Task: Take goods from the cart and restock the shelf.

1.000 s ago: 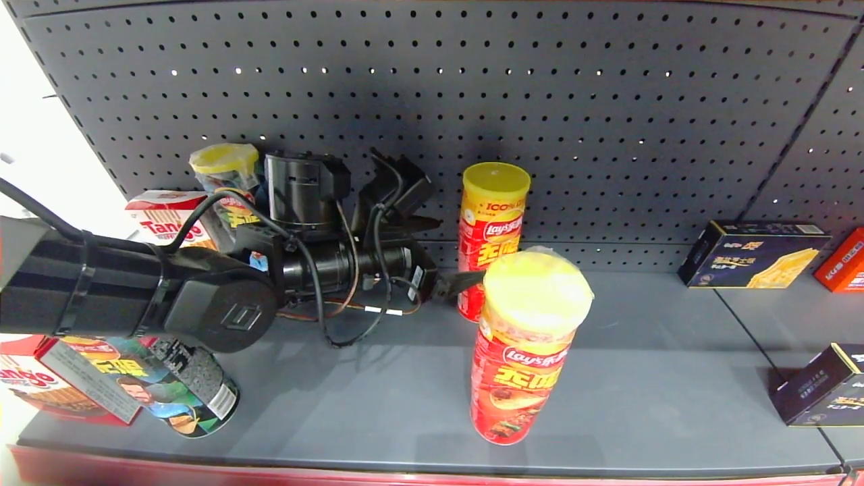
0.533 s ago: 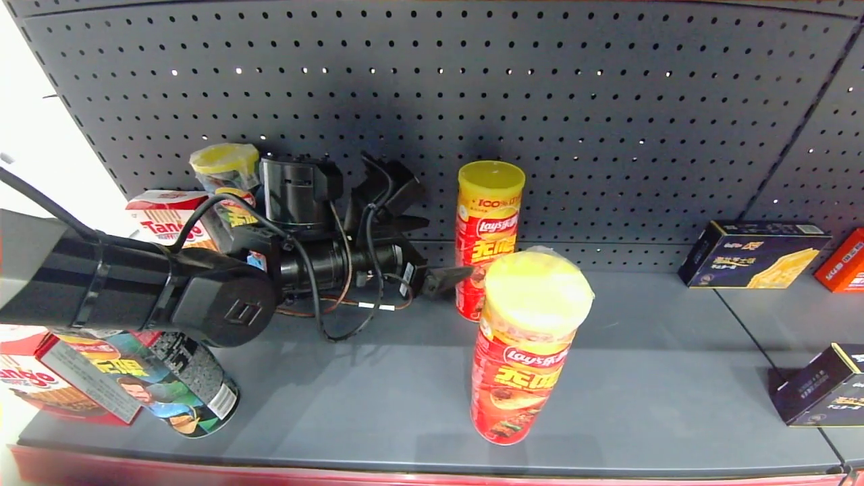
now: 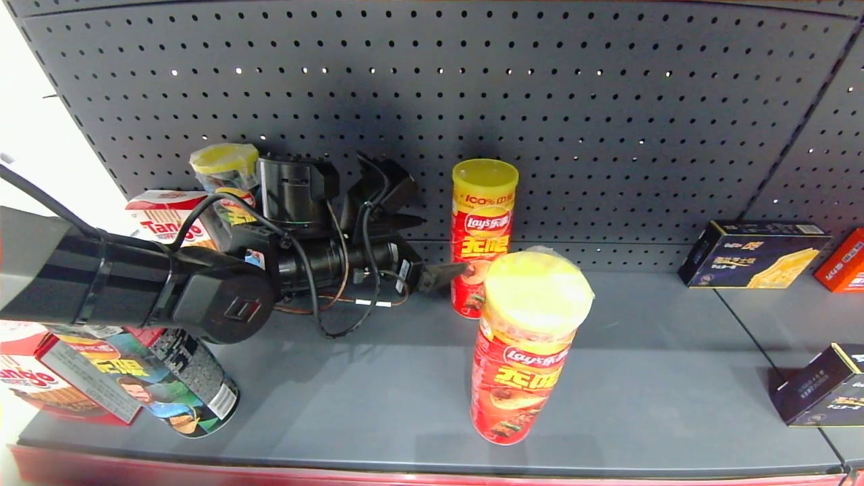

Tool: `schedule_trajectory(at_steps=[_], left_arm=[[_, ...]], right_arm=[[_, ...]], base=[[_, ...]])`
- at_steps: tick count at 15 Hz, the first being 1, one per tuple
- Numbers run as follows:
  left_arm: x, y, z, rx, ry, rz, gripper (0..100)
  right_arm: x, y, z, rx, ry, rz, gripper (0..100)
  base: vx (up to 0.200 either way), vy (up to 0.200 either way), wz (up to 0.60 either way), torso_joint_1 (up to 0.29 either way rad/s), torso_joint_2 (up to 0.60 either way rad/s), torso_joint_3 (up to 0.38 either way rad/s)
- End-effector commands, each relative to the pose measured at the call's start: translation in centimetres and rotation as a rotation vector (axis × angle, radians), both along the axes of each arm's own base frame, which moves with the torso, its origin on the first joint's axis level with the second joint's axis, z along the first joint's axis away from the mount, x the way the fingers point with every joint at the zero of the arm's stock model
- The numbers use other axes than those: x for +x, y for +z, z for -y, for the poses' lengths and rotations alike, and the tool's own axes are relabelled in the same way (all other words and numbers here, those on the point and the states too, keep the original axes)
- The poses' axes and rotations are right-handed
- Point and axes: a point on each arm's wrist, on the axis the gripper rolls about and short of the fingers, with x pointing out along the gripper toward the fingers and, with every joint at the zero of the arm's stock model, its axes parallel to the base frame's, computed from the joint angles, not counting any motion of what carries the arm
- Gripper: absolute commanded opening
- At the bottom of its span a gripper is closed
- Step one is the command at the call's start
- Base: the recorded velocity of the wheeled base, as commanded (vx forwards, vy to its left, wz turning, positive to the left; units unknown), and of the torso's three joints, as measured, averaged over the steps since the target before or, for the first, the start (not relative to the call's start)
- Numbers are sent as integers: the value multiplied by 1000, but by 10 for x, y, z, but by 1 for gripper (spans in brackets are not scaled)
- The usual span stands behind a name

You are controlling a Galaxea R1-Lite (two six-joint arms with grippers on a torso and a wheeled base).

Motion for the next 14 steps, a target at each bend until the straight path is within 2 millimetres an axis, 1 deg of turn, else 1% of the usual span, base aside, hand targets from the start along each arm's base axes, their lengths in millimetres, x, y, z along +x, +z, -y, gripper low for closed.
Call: schedule_trajectory(at_steps=[1, 3, 7, 8, 9, 10, 11, 12, 14], left_arm=[[1, 0, 0, -12, 10, -11, 100], [1, 1, 0, -24, 30, -18, 100], [-4, 1, -2, -36, 26, 35, 100], [-6, 5, -3, -37, 26, 64, 100], [-9, 5, -5, -26, 33, 79, 100], [-13, 2, -7, -10, 43, 81, 100], [-22, -4, -12, 11, 51, 62, 100], [-25, -5, -13, 18, 66, 57, 100], [-25, -8, -15, 46, 180, 55, 100]], right_arm=[[0, 0, 0, -1, 1, -1, 100], [0, 0, 0, -1, 1, -1, 100], [0, 0, 0, -2, 1, 0, 100], [0, 0, 0, -1, 1, -1, 100], [0, 0, 0, -1, 1, -1, 100], [0, 0, 0, -1, 1, -1, 100], [0, 0, 0, -2, 1, 0, 100], [0, 0, 0, -1, 1, -1, 100], [0, 0, 0, -1, 1, -1, 100]], base=[[0, 0, 0, 0, 0, 0], [0, 0, 0, 0, 0, 0], [0, 0, 0, 0, 0, 0], [0, 0, 0, 0, 0, 0], [0, 0, 0, 0, 0, 0], [0, 0, 0, 0, 0, 0], [0, 0, 0, 0, 0, 0], [0, 0, 0, 0, 0, 0], [0, 0, 0, 0, 0, 0]])
